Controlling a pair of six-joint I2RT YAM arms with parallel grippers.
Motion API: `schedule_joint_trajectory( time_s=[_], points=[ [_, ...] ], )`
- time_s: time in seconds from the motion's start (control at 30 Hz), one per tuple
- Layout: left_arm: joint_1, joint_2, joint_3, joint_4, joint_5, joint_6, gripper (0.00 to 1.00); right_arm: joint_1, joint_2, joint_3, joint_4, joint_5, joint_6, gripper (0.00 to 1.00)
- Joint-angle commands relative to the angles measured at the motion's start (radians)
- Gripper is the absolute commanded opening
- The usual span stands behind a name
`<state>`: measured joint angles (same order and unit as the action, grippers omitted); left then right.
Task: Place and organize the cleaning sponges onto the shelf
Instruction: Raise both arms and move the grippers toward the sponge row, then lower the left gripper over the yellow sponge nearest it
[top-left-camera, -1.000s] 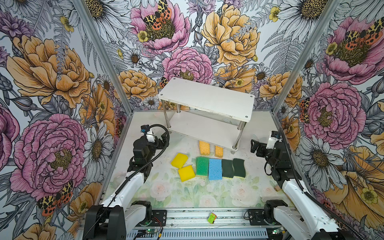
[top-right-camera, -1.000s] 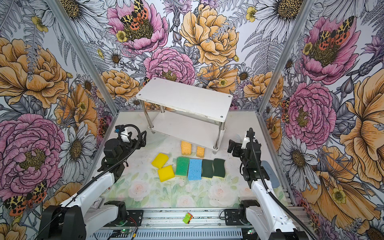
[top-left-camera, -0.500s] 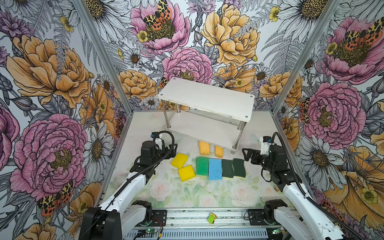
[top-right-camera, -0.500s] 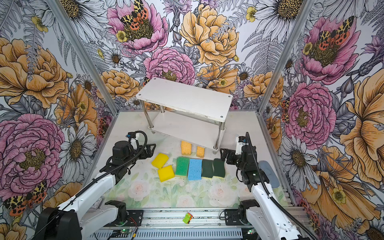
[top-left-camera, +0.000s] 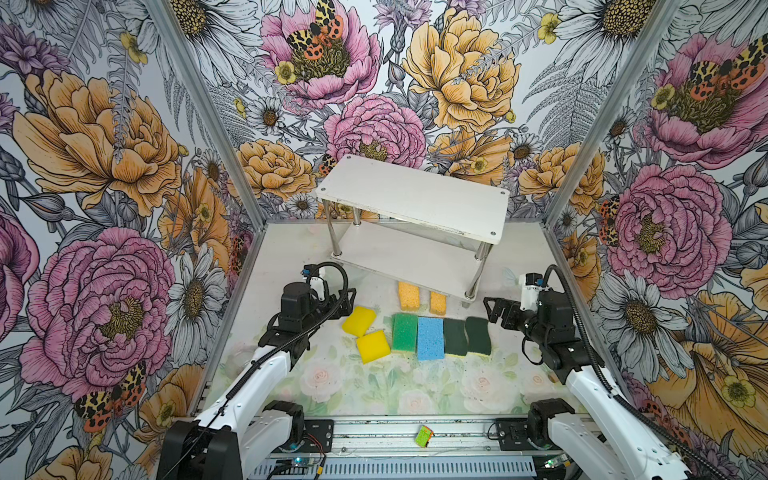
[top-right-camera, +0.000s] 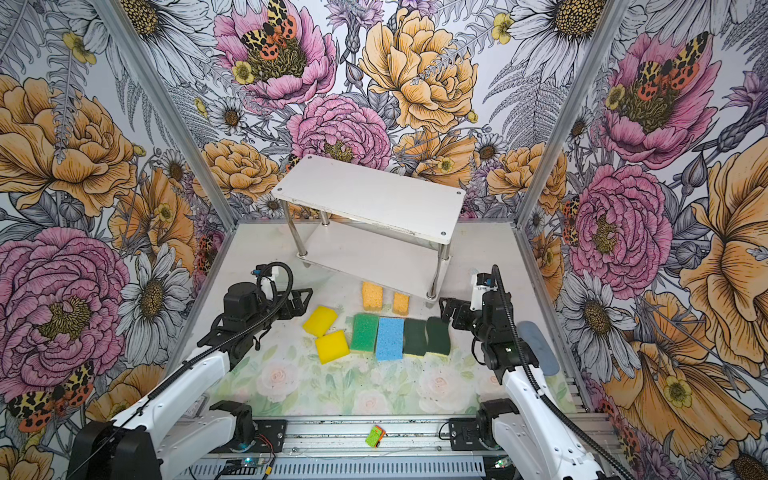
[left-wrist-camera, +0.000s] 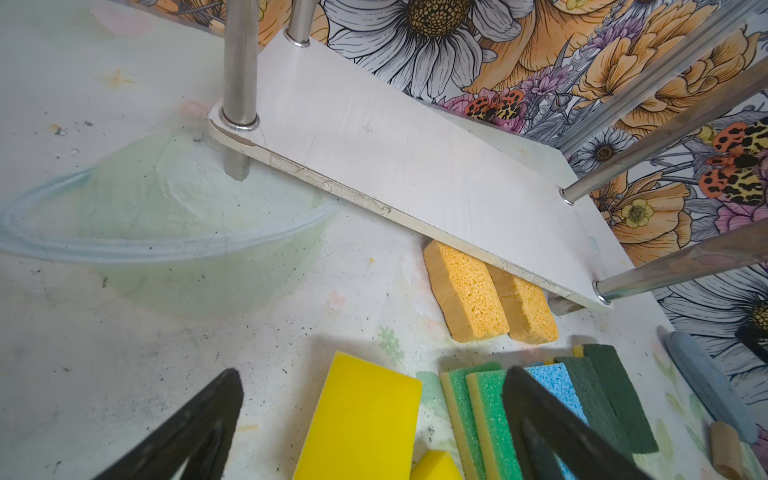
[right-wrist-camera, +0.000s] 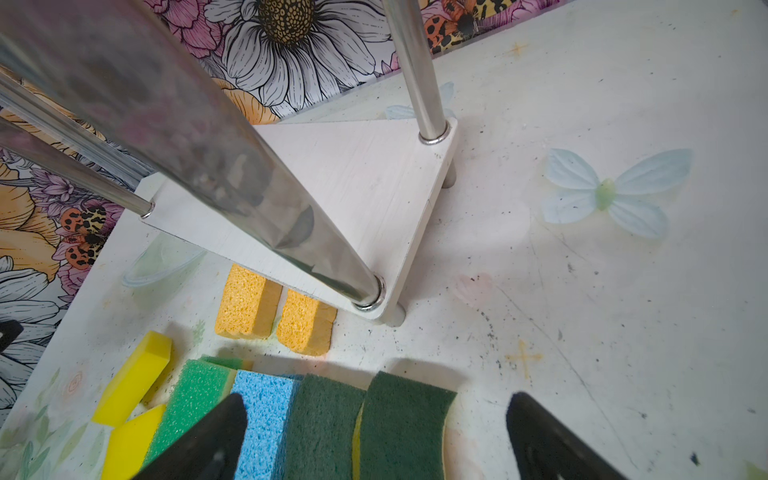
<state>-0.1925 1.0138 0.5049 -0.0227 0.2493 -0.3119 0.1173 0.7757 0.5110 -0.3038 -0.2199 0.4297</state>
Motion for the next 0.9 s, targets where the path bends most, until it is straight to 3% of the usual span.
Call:
schedule_joint_trajectory(
  time_s=[0.0, 0.33, 0.6, 0.87],
  points=[
    [-0.010, 0.018, -0.006, -0.003, 0.042, -0.018, 0.99, 0.013, -0.017, 0.000, 0.002, -0.022, 0.019, 1.00],
    [-0.040, 0.095, 0.015, -0.041, 0.136, -0.064, 0.99, 0.035, -0.031, -0.002, 0.000, -0.069, 0.050, 1.00],
    [-0.144, 0.116, 0.079, -0.238, 0.047, -0.162, 0.99, 0.041, -0.042, -0.012, -0.003, -0.126, 0.076, 1.00],
    [-0.137, 0.114, 0.093, -0.345, -0.067, -0.149, 0.99, 0.044, -0.042, -0.032, -0.002, -0.140, 0.078, 1.00]
  ],
)
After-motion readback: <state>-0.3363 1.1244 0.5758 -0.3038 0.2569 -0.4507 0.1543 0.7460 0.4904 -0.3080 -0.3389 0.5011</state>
